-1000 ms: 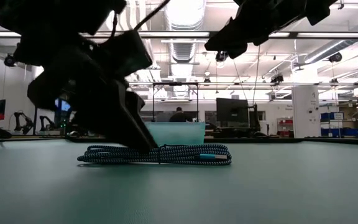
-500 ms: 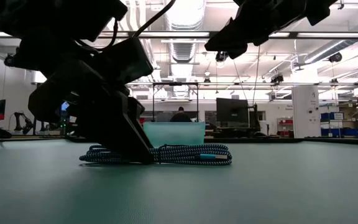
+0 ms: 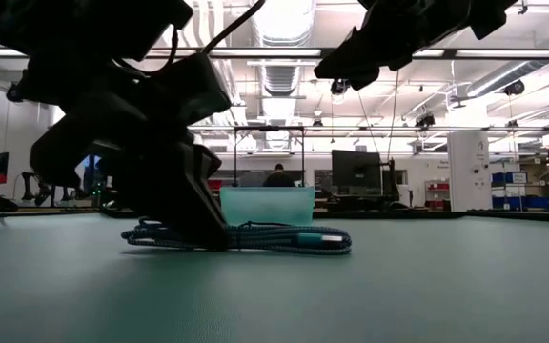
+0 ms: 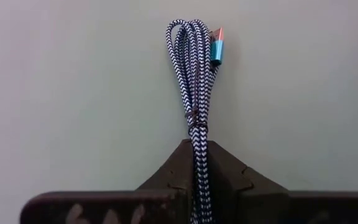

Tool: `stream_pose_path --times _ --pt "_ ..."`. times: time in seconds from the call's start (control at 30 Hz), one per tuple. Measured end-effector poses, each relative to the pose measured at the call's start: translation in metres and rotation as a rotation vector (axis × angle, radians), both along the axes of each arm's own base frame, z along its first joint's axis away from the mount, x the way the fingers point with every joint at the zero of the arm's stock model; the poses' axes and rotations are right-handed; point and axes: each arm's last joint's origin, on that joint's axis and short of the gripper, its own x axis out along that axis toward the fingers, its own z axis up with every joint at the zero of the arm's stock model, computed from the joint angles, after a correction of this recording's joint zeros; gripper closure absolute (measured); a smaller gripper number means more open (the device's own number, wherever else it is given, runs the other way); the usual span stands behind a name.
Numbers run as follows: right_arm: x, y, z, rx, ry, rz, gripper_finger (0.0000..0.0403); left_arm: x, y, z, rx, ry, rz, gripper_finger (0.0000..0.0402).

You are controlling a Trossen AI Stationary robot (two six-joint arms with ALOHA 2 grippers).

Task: Pick and place USB-C Cables
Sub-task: Put the blue charger cable into the green bin

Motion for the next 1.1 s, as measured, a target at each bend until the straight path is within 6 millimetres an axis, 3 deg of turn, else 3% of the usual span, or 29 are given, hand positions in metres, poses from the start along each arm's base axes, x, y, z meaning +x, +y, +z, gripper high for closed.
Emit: stream_pose_path --times 0.13,0.4,0.73,0.87,1.1 --pt "0.000 0.000 0.000 -0.019 -0.003 0.009 0.0335 -0.004 0.002 0.010 0.050 -0.028 -0.042 0.0389" --pt "-0.003 -0.002 0.005 -0.077 -0.033 0.001 0.0335 -0.010 0.009 0.062 0.155 -0.228 -0.099 0.0389" --pt "-0.022 -0.004 0.041 -0.115 -0.189 -0.001 0.0335 -0.022 0.016 0.118 0.300 -0.477 -0.165 0.0389" --pt "-0.026 -0.005 0.044 -0.123 -0.247 0.001 0.0335 -0.023 0.017 0.129 0.357 -0.584 -0.182 0.0389" --pt "-0.029 -0.005 0.026 -0.133 -0.343 0.001 0.0335 -0.028 0.024 0.128 0.393 -0.766 -0.148 0.0389"
